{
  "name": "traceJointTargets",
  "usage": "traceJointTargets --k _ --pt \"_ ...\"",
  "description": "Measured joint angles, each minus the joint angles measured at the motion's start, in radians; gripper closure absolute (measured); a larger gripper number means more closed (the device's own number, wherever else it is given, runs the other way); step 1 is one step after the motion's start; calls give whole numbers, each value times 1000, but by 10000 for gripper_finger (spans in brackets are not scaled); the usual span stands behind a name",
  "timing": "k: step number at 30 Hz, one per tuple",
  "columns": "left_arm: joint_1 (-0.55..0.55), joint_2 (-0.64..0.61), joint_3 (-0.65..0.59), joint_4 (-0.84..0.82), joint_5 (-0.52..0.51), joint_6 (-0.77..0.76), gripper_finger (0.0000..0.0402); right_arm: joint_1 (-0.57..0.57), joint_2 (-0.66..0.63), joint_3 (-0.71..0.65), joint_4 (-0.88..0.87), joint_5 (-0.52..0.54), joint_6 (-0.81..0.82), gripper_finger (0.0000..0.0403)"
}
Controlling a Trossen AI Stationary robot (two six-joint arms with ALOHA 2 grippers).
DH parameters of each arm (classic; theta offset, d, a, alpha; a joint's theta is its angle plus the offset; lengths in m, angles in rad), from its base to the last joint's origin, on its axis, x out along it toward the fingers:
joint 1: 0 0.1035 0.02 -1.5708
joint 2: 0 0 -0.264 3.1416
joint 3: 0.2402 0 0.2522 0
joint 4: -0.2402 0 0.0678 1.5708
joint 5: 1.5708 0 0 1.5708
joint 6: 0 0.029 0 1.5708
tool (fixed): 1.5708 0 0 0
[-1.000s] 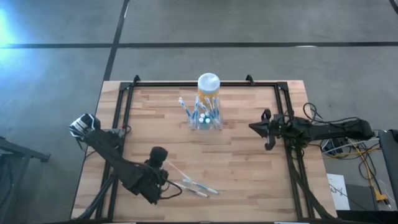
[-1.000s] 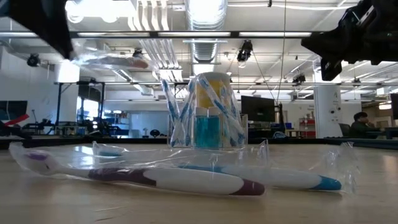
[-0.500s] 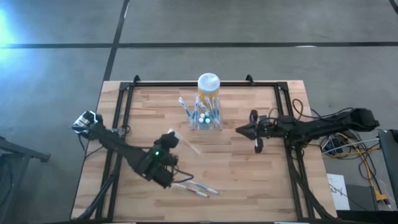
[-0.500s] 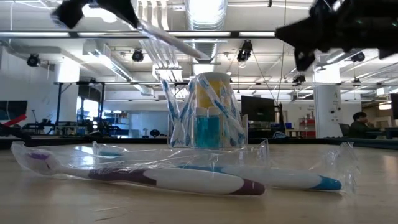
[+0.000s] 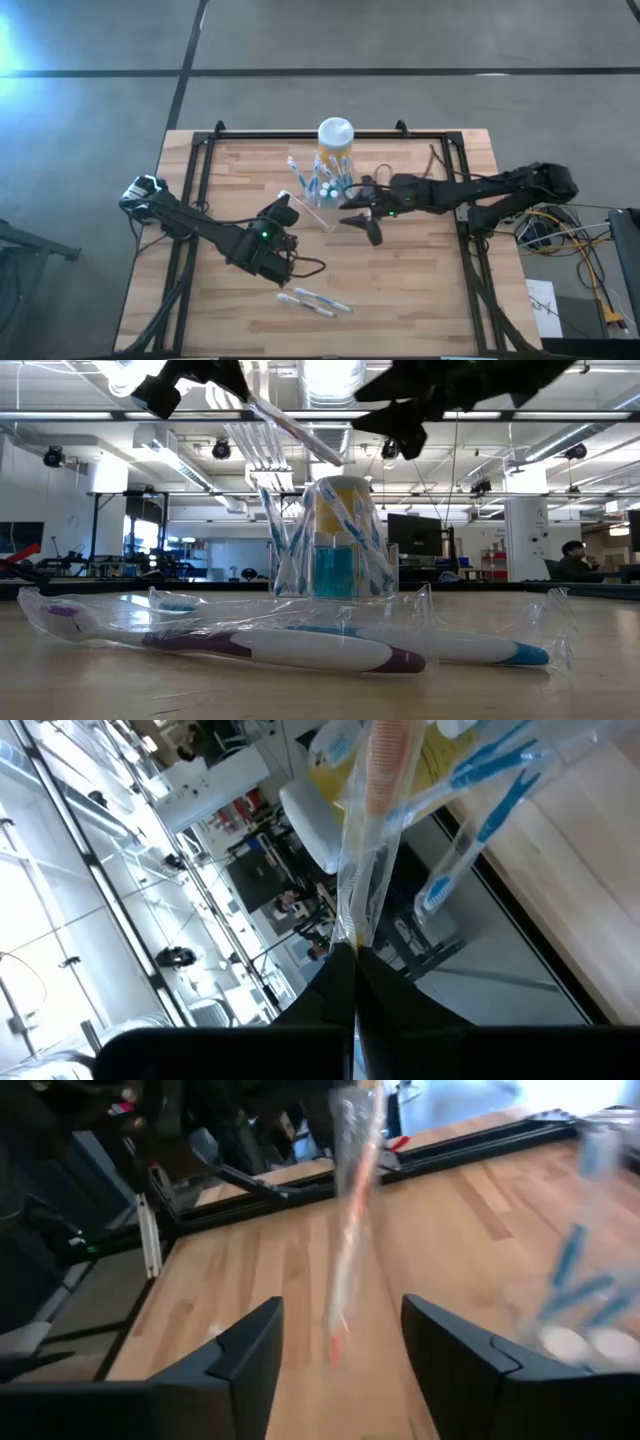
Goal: Pick & Place toothbrushing station
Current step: Put the orange toothbrush into the transparent organizer
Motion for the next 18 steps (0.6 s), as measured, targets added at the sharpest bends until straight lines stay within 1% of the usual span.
traceJointTargets --k 5,9,14,18 --pt "0 0 0 102 1 98 401 -5 147 168 -88 2 -26 177" --pt "0 0 0 113 10 112 401 -10 251 306 -165 3 -28 168" --pt "0 0 0 113 13 112 401 -10 347 462 -295 2 -70 171" --pt "-1 0 0 113 18 108 401 -11 399 549 -361 -27 -93 182"
